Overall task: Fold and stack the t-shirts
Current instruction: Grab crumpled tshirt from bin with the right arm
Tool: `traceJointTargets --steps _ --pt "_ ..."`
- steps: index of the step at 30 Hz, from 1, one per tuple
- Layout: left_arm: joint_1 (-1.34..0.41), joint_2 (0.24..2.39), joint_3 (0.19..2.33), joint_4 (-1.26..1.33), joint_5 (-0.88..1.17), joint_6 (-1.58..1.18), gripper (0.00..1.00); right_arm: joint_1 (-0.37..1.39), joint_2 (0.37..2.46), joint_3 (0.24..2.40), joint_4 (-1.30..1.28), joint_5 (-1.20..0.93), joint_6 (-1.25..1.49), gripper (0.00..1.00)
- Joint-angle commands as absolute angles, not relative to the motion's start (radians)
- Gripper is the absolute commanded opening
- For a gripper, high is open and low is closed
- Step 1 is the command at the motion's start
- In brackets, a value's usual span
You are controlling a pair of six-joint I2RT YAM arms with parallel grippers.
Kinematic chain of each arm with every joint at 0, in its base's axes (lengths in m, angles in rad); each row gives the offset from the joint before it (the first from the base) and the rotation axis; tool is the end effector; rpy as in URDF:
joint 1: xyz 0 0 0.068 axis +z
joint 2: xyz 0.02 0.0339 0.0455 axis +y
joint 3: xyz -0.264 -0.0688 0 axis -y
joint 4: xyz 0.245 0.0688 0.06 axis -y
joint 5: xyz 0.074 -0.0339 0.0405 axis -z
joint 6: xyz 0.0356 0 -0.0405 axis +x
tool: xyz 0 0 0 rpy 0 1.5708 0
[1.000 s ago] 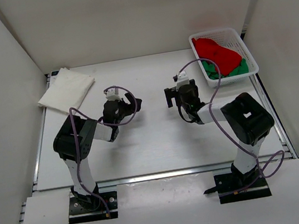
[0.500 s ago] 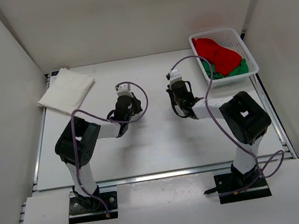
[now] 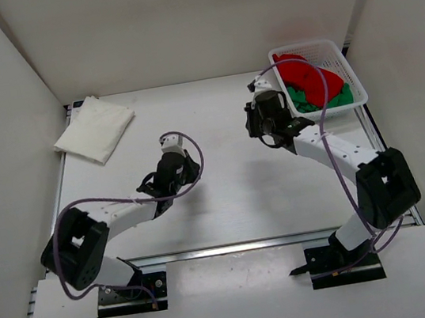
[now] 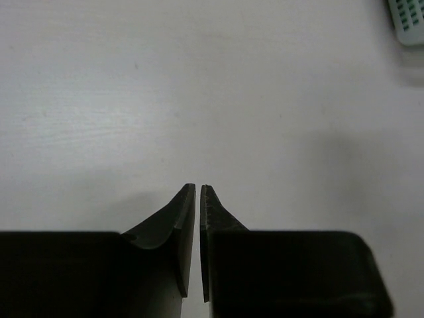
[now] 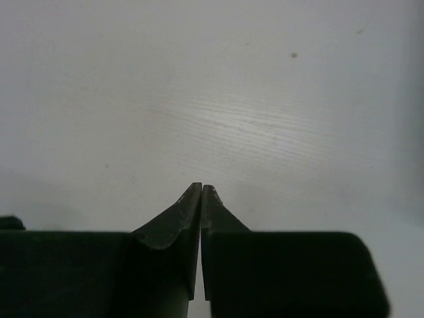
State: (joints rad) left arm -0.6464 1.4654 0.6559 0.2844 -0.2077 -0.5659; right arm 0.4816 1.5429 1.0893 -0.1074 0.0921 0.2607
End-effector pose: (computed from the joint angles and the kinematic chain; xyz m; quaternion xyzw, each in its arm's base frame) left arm 0.2430 -0.1741 0.1855 -0.0170 0.8631 -0.2091 0.4593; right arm 0.3133 0.1601 0.2657 -0.0742 0.8714 0.1377 0.4649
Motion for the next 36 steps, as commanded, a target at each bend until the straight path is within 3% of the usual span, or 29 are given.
traceJointTargets --steps 1,5,7,9,11,12,22,28,36 --pt "-0.68 1.341 0.601 0.183 -0.235 -0.561 0.2 0.494 1.435 1.17 -0.175 0.122 0.215 0.03" --pt "-0.706 1.212 0.549 0.138 -0.278 -0.519 0.21 0.425 1.391 1.215 -0.192 0.18 0.227 0.0" --pt "-0.719 1.142 0.496 0.242 -0.233 -0.503 0.25 0.271 1.42 1.255 -0.215 0.147 0.268 0.06" --pt "-0.69 1.117 0.482 0.258 -0.152 -0.508 0.25 0.162 1.483 1.293 -0.239 0.088 0.272 0.14" --pt "-0.692 1.12 0.491 0.253 -0.124 -0.517 0.26 0.053 1.538 1.336 -0.215 0.058 0.273 0.33" --pt "-0.705 1.118 0.482 0.27 -0.118 -0.512 0.29 0.032 1.592 1.362 -0.204 0.017 0.272 0.38" --pt "-0.723 1.175 0.442 0.362 -0.029 -0.551 0.3 -0.095 2.038 1.71 -0.238 -0.075 0.207 0.4" --pt "-0.707 1.198 0.439 0.377 -0.008 -0.564 0.32 -0.094 2.193 1.897 -0.248 -0.069 0.184 0.46" --pt "-0.67 1.198 0.431 0.38 -0.02 -0.578 0.32 -0.072 2.378 2.172 -0.396 -0.049 0.12 0.45"
